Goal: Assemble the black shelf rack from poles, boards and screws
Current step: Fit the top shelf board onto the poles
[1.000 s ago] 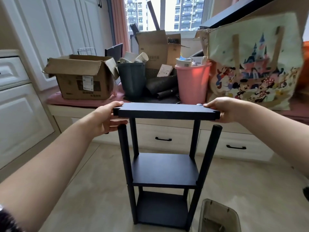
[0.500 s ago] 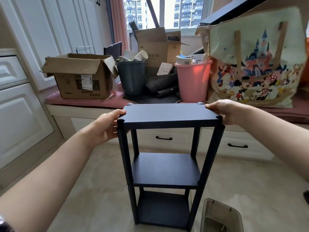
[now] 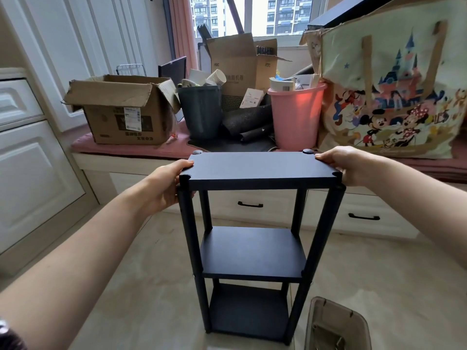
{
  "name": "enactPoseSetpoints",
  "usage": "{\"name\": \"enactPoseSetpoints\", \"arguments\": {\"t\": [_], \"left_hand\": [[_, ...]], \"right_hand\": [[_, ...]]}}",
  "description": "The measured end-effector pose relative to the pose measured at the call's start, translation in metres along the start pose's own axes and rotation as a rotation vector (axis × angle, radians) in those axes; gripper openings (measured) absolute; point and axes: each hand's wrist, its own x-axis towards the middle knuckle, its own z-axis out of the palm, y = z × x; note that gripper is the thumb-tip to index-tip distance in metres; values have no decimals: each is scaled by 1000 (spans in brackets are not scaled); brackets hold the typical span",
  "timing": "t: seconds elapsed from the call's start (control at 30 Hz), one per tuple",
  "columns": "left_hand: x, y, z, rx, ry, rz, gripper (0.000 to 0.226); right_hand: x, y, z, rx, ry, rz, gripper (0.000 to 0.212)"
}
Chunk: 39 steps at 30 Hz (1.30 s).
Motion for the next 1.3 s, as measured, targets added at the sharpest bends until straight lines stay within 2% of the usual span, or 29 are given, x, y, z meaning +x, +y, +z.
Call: {"name": "enactPoseSetpoints", "arguments": {"t": [0.23,0.33,0.4,0.5,0.67,0.97,1.3], "left_hand": [[1,-2,0,4,-4,28,34],[-3,-6,-5,-105,-123,-4,46],[-6,-9,-12,-79,-203,-3,58],[-9,-9,-15,-52,-261,33,49],[-4,-6,-6,-17,-151,54,26],[-1,0,0,71,-64,57,28],[-5,8,6,121,9,26,24]], "right_hand": [[-4,1,7,-45,53,-13,12],[-4,3,10,-74,100,-65,11],[-6,3,11,-71,123,-95,11],[-7,2,12,-48,137,-123,16],[-8,0,13,-22,132,-126,13],[-10,-1,14,-12,137,-115,13],[-13,0,14,-1,132,-130,24]]}}
